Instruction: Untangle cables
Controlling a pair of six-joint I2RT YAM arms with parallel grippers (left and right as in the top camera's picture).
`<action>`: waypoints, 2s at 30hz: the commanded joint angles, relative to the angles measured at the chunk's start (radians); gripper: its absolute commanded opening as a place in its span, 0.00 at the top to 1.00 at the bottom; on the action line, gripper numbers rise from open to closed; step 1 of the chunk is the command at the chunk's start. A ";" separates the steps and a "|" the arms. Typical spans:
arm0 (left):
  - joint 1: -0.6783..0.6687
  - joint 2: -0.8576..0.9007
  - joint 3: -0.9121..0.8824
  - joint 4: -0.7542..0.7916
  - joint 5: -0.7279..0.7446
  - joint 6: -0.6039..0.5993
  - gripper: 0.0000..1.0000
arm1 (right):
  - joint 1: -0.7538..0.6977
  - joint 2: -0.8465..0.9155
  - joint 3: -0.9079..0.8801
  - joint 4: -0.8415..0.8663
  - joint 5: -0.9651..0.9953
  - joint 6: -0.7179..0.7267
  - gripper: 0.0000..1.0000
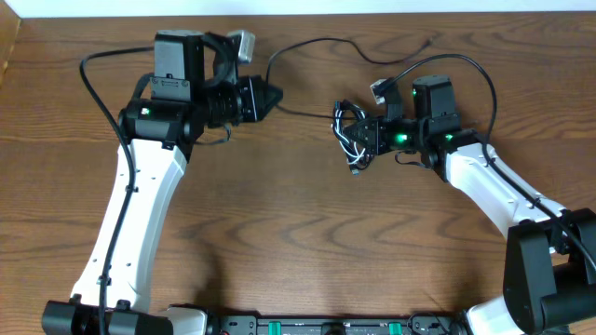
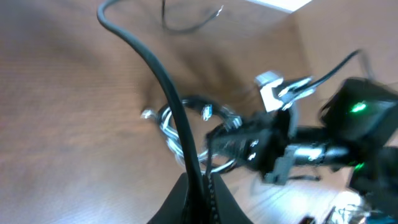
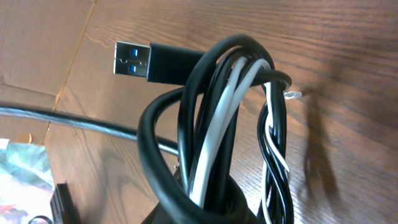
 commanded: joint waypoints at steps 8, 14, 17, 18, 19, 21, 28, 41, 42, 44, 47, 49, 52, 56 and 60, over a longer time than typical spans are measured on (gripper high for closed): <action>0.003 0.019 -0.118 -0.068 -0.066 0.053 0.92 | 0.018 -0.003 0.010 0.000 -0.019 0.131 0.99; -0.024 0.061 -0.199 0.059 0.023 0.031 0.93 | 0.041 -0.003 0.010 0.026 -0.041 0.157 0.99; -0.058 0.091 -0.222 0.119 0.023 0.010 0.93 | 0.050 -0.003 0.010 0.035 -0.049 0.165 0.99; -0.073 0.105 -0.230 0.142 0.023 -0.002 0.93 | 0.050 -0.003 0.010 0.037 -0.055 0.165 0.99; -0.089 0.119 -0.233 0.160 0.023 -0.015 0.93 | 0.050 -0.003 0.010 0.038 -0.060 0.165 0.99; -0.143 0.176 -0.234 0.215 0.023 -0.052 0.93 | 0.050 -0.003 0.010 0.037 -0.063 0.168 0.99; -0.203 0.293 -0.234 0.337 0.023 -0.094 0.93 | 0.048 -0.003 0.010 0.037 -0.063 0.172 0.99; -0.239 0.332 -0.234 0.349 0.023 -0.096 0.66 | 0.043 -0.003 0.010 0.034 -0.002 0.288 0.99; -0.235 0.332 -0.234 0.349 0.023 -0.096 0.59 | 0.043 -0.003 0.010 0.034 -0.002 0.293 0.99; -0.225 0.332 -0.234 0.346 0.019 -0.093 0.51 | 0.043 -0.003 0.010 0.033 -0.002 0.304 0.99; -0.203 0.332 -0.233 0.330 0.008 -0.083 0.43 | 0.043 -0.003 0.010 0.032 0.006 0.317 0.99; -0.181 0.332 -0.233 0.311 0.008 -0.050 0.38 | 0.043 -0.003 0.010 0.022 0.032 0.342 0.99; -0.135 0.330 -0.233 0.269 0.008 -0.004 0.37 | 0.043 -0.003 0.010 0.005 0.083 0.393 0.99; -0.079 0.323 -0.233 0.214 0.008 0.087 0.37 | 0.049 -0.003 0.010 0.003 0.103 0.407 0.99; -0.016 0.312 -0.233 0.149 0.008 0.164 0.37 | 0.082 -0.003 0.010 -0.046 0.186 0.407 0.99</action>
